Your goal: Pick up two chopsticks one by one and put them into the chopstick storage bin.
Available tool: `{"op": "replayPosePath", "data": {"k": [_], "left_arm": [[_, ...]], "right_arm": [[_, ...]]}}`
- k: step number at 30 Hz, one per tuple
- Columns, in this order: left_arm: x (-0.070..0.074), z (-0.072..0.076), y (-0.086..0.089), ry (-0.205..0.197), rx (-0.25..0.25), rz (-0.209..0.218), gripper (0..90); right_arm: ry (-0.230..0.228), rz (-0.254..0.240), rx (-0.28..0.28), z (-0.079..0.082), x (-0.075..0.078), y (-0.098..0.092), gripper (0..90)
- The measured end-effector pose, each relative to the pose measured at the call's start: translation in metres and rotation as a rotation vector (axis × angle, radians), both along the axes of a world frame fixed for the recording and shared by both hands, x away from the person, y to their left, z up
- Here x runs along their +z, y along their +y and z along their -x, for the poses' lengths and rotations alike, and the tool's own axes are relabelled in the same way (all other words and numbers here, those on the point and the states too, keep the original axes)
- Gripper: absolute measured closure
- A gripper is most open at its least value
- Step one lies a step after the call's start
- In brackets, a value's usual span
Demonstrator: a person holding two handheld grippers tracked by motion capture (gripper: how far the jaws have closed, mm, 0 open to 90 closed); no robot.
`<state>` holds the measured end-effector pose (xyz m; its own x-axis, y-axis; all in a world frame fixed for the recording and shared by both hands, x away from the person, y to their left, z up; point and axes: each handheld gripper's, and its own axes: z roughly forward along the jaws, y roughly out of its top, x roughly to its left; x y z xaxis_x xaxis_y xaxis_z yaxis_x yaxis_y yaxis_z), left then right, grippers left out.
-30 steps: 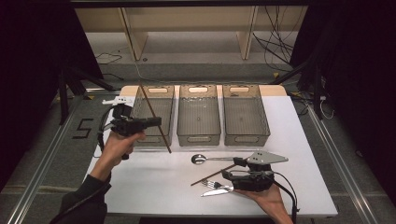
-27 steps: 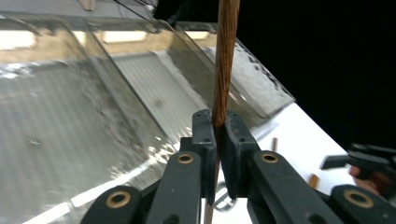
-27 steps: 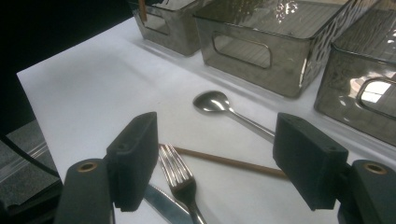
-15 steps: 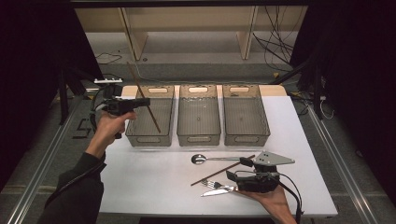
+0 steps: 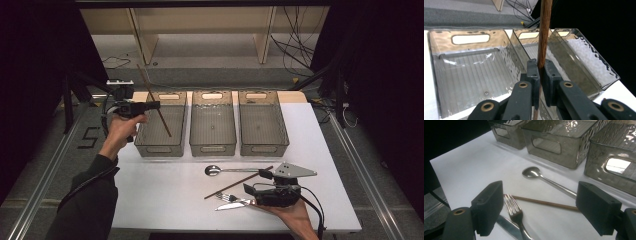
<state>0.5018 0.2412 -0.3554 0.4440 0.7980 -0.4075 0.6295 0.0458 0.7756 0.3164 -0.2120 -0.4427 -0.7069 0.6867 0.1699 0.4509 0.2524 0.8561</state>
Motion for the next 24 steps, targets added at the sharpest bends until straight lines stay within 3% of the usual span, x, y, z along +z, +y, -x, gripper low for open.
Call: {"op": "replayPosePath", "data": {"k": [11, 24], "left_arm": [[-0.023, -0.008, -0.01, 0.054, -0.002, 0.002, 84.5], [-0.039, -0.009, -0.019, 0.091, -0.005, -0.004, 84.1]], "right_arm": [[-0.007, -0.003, 0.0, 0.001, 0.001, -0.001, 21.9], [-0.009, -0.005, 0.001, 0.002, 0.002, -0.002, 21.9]]}}
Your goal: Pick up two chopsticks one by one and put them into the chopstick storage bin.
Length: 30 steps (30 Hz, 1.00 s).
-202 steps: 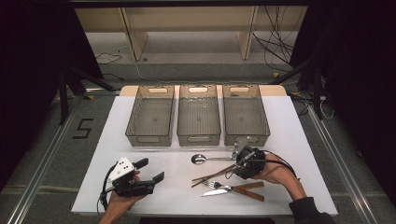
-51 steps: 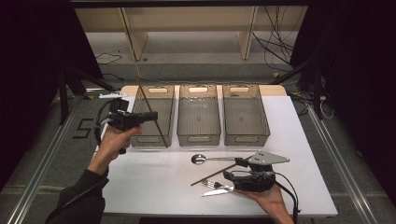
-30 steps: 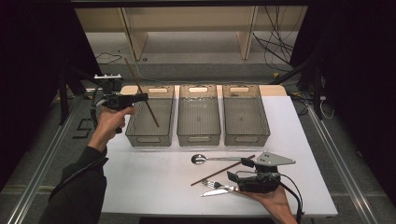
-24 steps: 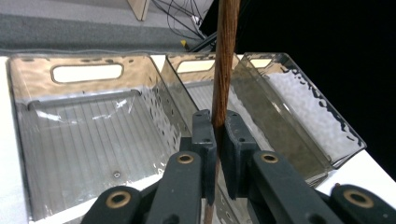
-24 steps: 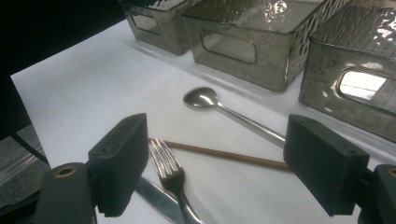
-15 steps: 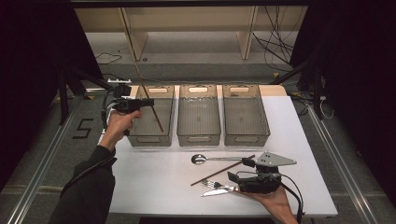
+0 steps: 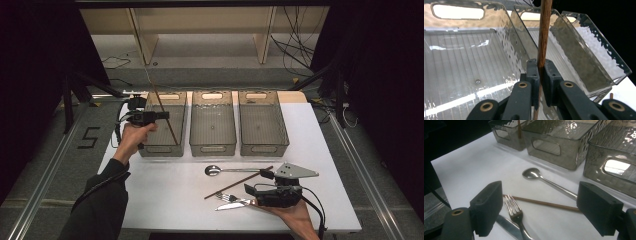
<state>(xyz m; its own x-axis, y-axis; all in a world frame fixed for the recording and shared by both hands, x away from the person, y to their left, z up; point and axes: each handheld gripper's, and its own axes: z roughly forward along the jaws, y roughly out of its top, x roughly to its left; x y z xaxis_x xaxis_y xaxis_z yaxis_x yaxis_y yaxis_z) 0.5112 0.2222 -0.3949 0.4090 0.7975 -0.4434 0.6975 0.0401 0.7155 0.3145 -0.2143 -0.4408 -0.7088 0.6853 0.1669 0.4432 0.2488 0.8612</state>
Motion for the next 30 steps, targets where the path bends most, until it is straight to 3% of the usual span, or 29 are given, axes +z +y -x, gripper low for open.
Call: {"op": "replayPosePath", "data": {"k": [21, 25, 30], "left_arm": [[-0.0044, -0.0036, -0.007, 0.036, -0.012, -0.031, 83.2], [-0.0041, -0.0043, -0.0067, 0.038, -0.019, -0.021, 74.5], [-0.0019, -0.005, -0.0051, 0.042, 0.005, -0.032, 59.2]], "right_arm": [[-0.002, -0.005, -0.006, -0.0003, 0.0013, -0.0034, 22.2], [-0.002, -0.005, -0.003, -0.0006, 0.0011, -0.0032, 22.3], [0.0, -0.003, 0.0, -0.0007, 0.0008, -0.0031, 22.3]]}}
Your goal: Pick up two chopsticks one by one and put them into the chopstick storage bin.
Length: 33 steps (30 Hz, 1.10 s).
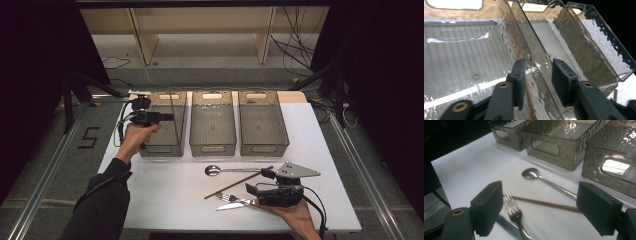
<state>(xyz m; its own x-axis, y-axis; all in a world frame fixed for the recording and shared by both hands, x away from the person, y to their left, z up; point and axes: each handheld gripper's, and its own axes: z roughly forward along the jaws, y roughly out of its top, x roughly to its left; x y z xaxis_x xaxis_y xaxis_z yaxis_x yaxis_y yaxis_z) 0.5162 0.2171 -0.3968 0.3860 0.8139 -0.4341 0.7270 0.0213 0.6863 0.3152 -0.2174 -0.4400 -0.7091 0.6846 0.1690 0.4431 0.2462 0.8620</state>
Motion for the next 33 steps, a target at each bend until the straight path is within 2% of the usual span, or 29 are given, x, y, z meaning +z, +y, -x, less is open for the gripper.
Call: {"op": "replayPosePath", "data": {"k": [6, 9, 15, 22, 27, 30, 33], "left_arm": [[0.003, 0.002, 0.002, 0.009, 0.045, -0.028, 36.9], [0.005, 0.005, 0.001, 0.005, 0.044, -0.032, 31.2], [0.015, 0.02, -0.003, -0.035, 0.021, -0.026, 26.3], [0.019, 0.054, -0.012, -0.097, -0.029, -0.002, 23.1], [0.012, 0.078, -0.017, -0.129, -0.033, 0.061, 21.9], [0.006, 0.09, -0.02, -0.143, -0.044, 0.057, 20.8], [-0.001, 0.1, -0.022, -0.151, -0.056, 0.061, 20.0]], "right_arm": [[0.0, -0.003, -0.002, 0.0, 0.001, -0.001, 22.4], [-0.002, -0.002, -0.001, 0.0, 0.001, -0.001, 22.4], [0.0, 0.002, -0.002, -0.001, 0.001, -0.002, 22.4], [-0.007, 0.018, 0.0, -0.005, 0.007, -0.007, 23.0], [0.018, 0.079, 0.032, -0.016, 0.009, -0.005, 23.1], [0.028, 0.137, 0.061, -0.025, 0.011, -0.002, 23.2], [0.035, 0.17, 0.075, -0.033, 0.013, 0.001, 24.1]]}}
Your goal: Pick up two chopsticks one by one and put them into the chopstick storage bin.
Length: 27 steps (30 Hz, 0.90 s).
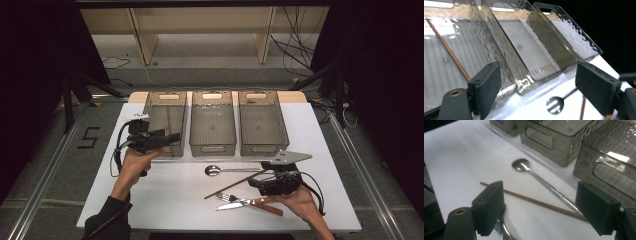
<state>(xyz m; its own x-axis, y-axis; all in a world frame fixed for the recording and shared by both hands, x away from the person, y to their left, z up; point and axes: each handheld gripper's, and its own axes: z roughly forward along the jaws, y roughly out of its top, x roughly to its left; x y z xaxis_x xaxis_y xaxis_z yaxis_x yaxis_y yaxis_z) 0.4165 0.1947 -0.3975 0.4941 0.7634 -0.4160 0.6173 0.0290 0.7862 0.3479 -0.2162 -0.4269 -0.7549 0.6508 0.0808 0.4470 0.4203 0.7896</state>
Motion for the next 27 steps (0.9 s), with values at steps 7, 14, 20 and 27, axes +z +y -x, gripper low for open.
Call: {"op": "replayPosePath", "data": {"k": [7, 14, 20, 27], "left_arm": [[-0.013, 0.015, -0.009, -0.02, -0.033, 0.023, 19.0], [-0.019, 0.027, -0.011, -0.045, -0.066, 0.008, 17.8], [-0.026, 0.034, -0.011, -0.042, -0.076, -0.007, 17.1], [-0.031, 0.042, -0.012, -0.051, -0.092, -0.031, 16.7]], "right_arm": [[0.055, 0.1, 0.04, -0.02, -0.003, 0.005, 25.9], [0.066, 0.217, 0.081, -0.033, -0.012, 0.012, 30.0], [0.097, 0.307, 0.161, -0.041, -0.016, 0.022, 33.5], [0.095, 0.421, 0.262, -0.05, -0.017, 0.033, 38.8]]}}
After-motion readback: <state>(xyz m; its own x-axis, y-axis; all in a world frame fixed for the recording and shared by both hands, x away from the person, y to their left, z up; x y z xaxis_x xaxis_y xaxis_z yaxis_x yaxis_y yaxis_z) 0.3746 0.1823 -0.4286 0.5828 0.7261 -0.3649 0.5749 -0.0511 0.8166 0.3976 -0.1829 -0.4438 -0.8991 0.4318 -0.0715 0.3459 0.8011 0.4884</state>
